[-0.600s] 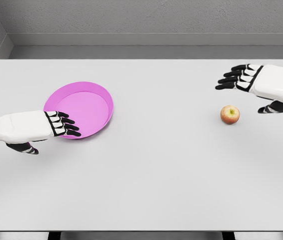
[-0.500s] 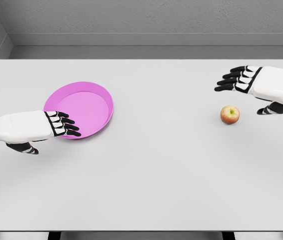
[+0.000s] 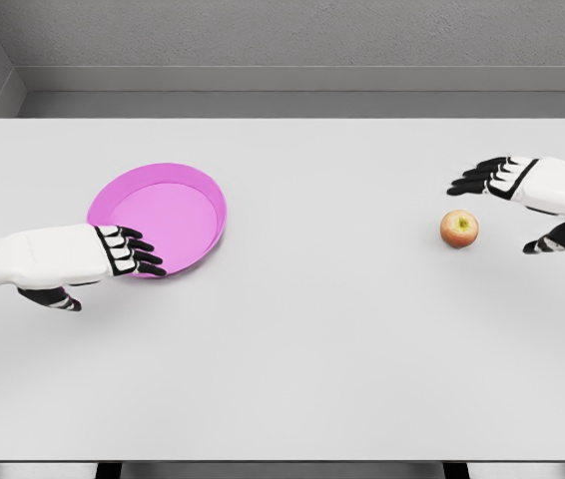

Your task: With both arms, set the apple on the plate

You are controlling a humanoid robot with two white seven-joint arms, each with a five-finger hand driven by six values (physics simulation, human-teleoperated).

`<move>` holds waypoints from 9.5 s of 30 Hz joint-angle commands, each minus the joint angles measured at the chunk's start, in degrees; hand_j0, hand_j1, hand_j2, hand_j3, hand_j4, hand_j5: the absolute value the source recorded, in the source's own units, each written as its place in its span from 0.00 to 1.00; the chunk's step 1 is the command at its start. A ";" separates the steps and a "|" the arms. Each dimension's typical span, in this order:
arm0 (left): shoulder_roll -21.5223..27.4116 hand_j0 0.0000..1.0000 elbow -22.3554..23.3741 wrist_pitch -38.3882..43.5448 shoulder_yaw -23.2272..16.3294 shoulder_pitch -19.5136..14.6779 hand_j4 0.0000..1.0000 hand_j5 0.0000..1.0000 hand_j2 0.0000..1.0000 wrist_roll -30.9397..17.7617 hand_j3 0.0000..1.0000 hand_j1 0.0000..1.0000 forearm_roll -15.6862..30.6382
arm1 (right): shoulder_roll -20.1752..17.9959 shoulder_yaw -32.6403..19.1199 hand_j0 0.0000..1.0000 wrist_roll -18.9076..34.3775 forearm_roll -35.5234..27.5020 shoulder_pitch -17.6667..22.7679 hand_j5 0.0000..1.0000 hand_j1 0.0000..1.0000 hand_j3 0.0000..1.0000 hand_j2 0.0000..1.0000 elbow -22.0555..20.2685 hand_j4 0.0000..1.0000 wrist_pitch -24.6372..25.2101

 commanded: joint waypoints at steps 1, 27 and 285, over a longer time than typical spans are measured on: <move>-0.07 1.00 0.05 0.10 -0.02 0.00 1.00 1.00 1.00 -0.16 1.00 1.00 0.34 | -0.16 0.09 1.00 1.28 -2.57 0.26 1.00 1.00 1.00 1.00 2.33 1.00 0.17; -1.04 1.00 0.40 0.10 -0.11 -0.18 1.00 1.00 1.00 -1.57 1.00 1.00 0.34 | 10.65 14.24 1.00 1.28 0.42 -12.04 1.00 1.00 1.00 1.00 14.37 1.00 7.22; -42.35 0.87 16.40 0.10 -17.95 -18.46 0.87 0.87 0.87 -10.10 0.87 0.87 -14.51 | 13.47 8.88 1.00 1.28 -1.43 -15.55 1.00 1.00 1.00 1.00 19.12 1.00 0.17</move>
